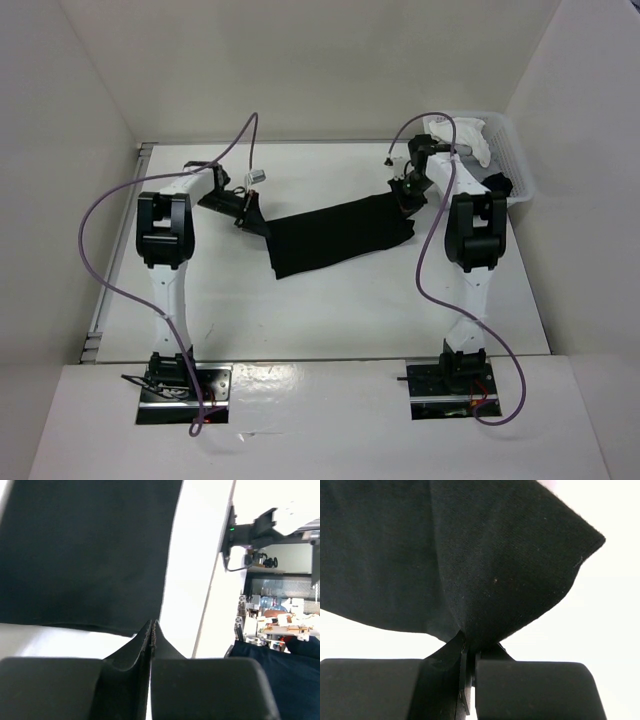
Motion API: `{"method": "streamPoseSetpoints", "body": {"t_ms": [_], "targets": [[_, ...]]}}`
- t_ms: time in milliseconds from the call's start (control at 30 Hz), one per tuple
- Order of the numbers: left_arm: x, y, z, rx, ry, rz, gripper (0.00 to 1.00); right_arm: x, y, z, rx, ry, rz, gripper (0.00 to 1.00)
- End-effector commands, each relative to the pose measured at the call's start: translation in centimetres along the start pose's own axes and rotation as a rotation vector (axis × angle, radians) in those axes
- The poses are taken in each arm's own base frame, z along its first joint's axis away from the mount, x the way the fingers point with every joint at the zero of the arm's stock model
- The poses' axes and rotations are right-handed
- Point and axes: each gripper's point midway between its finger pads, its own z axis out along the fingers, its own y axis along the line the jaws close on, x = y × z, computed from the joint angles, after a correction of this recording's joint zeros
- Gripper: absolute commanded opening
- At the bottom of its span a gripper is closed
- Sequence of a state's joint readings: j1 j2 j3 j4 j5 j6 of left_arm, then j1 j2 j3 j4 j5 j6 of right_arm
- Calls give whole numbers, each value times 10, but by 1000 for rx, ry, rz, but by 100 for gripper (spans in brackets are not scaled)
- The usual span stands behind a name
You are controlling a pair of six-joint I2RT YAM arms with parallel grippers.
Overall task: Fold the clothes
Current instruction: Fold the tank top
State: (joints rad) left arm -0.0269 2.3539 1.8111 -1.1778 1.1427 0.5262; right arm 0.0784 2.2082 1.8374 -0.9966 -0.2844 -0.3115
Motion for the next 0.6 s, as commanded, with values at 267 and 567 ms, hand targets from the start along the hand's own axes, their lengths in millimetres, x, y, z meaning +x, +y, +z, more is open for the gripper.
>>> {"method": "streamPoseSetpoints", "body": {"t_ms": [267, 567], "targets": [[-15, 11, 8, 92, -29, 35, 0, -24, 12, -35, 90, -67, -63, 0], [-15, 49, 41, 79, 43, -36, 0, -36, 20, -41, 161, -68, -102, 0]]}}
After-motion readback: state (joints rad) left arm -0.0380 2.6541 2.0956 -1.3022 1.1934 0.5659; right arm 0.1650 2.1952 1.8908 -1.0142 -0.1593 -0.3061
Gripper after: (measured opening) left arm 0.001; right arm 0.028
